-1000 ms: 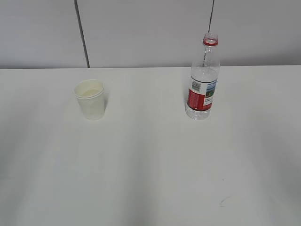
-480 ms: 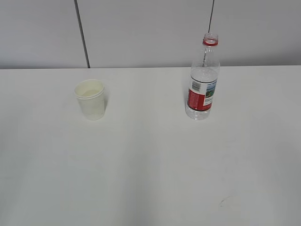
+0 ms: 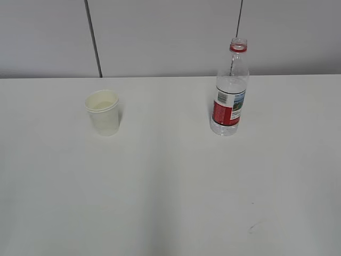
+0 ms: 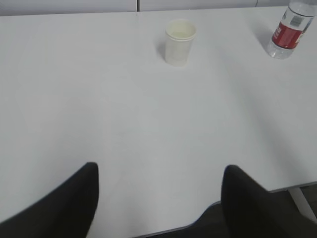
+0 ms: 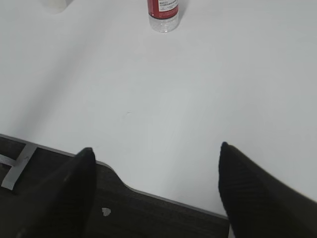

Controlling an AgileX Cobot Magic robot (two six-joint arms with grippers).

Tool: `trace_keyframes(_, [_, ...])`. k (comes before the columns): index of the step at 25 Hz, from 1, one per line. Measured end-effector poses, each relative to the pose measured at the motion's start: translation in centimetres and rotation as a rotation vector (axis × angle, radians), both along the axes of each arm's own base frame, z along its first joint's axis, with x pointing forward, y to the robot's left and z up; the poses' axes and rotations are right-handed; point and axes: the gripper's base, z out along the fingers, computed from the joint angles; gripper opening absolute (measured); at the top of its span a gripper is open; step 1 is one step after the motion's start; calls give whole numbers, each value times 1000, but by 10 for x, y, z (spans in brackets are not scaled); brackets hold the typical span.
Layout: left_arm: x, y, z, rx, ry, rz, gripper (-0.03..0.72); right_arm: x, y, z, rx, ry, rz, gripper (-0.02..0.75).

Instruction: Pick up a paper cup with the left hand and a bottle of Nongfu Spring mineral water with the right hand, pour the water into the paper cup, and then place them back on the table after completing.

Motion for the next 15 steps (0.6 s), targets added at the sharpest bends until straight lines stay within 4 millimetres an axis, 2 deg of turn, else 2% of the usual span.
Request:
trace_keyframes(6, [6, -1, -10, 51, 26, -27, 477, 7, 1, -17, -18, 59, 6, 568])
trace_keyframes(12, [20, -4, -26, 62, 32, -31, 463, 17, 3, -22, -7, 7, 2, 568])
trace_keyframes(15, [24, -5, -26, 57, 1, -31, 461, 19, 3, -23, -4, -1, 1, 568])
